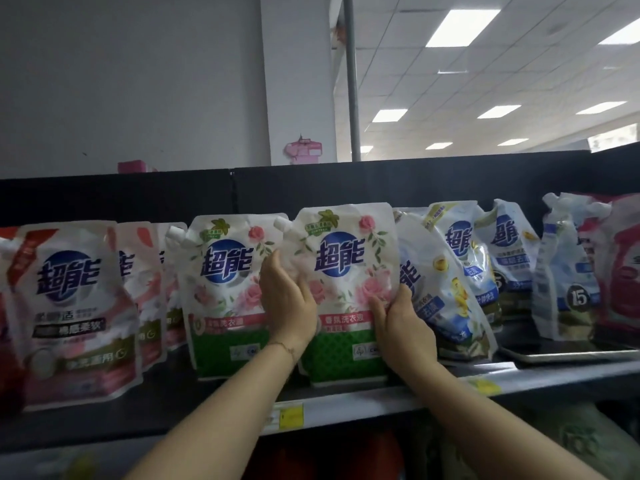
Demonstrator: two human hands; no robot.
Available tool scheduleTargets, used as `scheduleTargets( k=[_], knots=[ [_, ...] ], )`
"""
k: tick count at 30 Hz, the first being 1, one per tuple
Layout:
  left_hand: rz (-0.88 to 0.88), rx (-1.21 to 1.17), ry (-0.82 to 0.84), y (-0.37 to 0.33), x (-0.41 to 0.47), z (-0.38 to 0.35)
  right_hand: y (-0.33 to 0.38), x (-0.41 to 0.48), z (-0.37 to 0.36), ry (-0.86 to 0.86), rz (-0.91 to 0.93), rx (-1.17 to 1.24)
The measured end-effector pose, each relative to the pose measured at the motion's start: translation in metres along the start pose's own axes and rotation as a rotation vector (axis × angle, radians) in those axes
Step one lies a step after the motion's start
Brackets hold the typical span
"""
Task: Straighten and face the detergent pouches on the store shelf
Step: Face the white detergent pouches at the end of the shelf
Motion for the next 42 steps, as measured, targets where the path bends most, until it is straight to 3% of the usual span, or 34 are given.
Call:
scheduleTargets(
  k=[3,5,7,14,18,23,28,36,42],
  knots=[
    [-0.311,0.307,0.207,0.003,-0.017,0.001,0.001,-0.005,-0.001,-0.043,0.041,-0.003],
    [-0.393,0.443,0.405,0.011,-0.029,-0.002,0.003,-0.006,-0.001,-0.083,0.100,-0.010],
    [-0.415,0.524,0.492,0.019,-0.037,-0.002,0.002,-0.005,-0.002,-0.106,0.122,0.008],
    [-0.497,0.581,0.533,0.031,-0.050,-0.006,0.002,-0.006,-0.002,-0.148,0.132,0.090],
    [-0.557,0.592,0.538,0.029,-0.051,-0.008,0.006,-0.010,-0.003,-0.201,0.291,0.049],
    [-0.700,0.651,0.515,0.025,-0.055,-0.010,0.005,-0.011,-0.011,0.020,0.421,-0.006],
    [-0.624,0.812,0.491,0.036,-0.050,-0.015,0.008,-0.010,-0.024,0.213,0.490,-0.070],
    [-0.485,0.840,0.499,0.049,-0.047,-0.020,0.009,-0.008,-0.024,0.186,0.432,-0.190],
    [-0.431,0.788,0.619,0.047,-0.044,-0.018,0.013,-0.011,-0.018,0.171,0.430,-0.295]
  ],
)
Point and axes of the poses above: each hand's wrist, its own x-axis towards the middle knuckle, its own z-axis out of the back of the hand, y = z × x, the point moved 4 cm from there along x, towards the middle knuckle, and after that the axes turned 5 degrees about -x, right-handed, at the moved point
